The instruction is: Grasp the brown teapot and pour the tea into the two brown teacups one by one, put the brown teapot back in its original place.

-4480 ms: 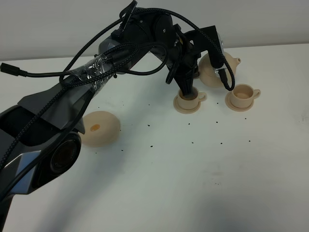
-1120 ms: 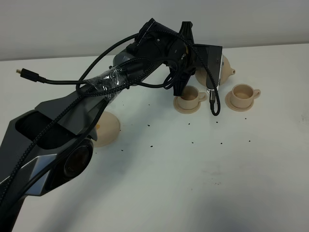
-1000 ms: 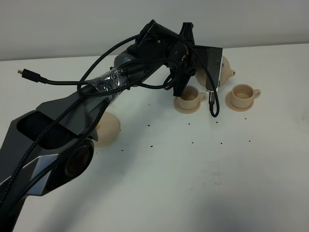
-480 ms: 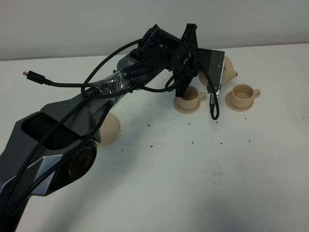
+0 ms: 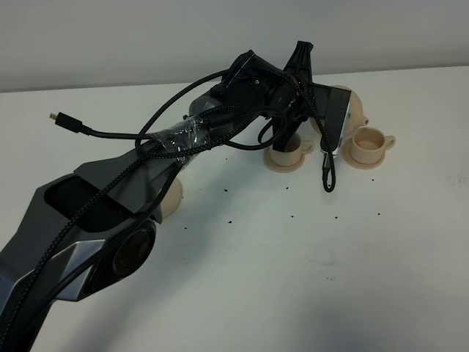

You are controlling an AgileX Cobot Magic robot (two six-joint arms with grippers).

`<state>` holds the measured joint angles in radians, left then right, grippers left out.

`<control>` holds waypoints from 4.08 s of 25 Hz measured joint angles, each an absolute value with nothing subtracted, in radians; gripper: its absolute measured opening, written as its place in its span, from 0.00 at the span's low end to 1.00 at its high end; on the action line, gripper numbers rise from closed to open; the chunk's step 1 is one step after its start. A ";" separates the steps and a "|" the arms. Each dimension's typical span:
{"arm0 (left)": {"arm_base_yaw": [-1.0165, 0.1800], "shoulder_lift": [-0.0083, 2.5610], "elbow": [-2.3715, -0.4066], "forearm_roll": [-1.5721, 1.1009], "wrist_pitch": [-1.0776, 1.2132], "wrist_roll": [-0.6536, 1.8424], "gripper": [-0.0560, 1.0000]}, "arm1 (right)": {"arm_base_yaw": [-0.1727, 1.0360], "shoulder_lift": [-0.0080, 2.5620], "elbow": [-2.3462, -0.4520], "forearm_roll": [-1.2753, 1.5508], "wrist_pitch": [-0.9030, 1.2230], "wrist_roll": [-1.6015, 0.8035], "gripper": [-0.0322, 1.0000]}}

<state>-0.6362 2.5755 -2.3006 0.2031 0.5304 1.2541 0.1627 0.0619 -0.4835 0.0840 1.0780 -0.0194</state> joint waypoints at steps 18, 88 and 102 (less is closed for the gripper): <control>-0.639 2.599 -2.301 0.344 0.465 1.259 0.17 | 0.163 0.062 -0.484 0.087 1.078 -0.019 0.27; -0.679 2.620 -2.301 0.559 0.281 1.355 0.17 | 0.163 0.062 -0.484 0.089 1.078 -0.019 0.27; -0.679 2.620 -2.301 0.559 0.255 1.388 0.17 | 0.163 0.062 -0.484 0.089 1.078 -0.019 0.27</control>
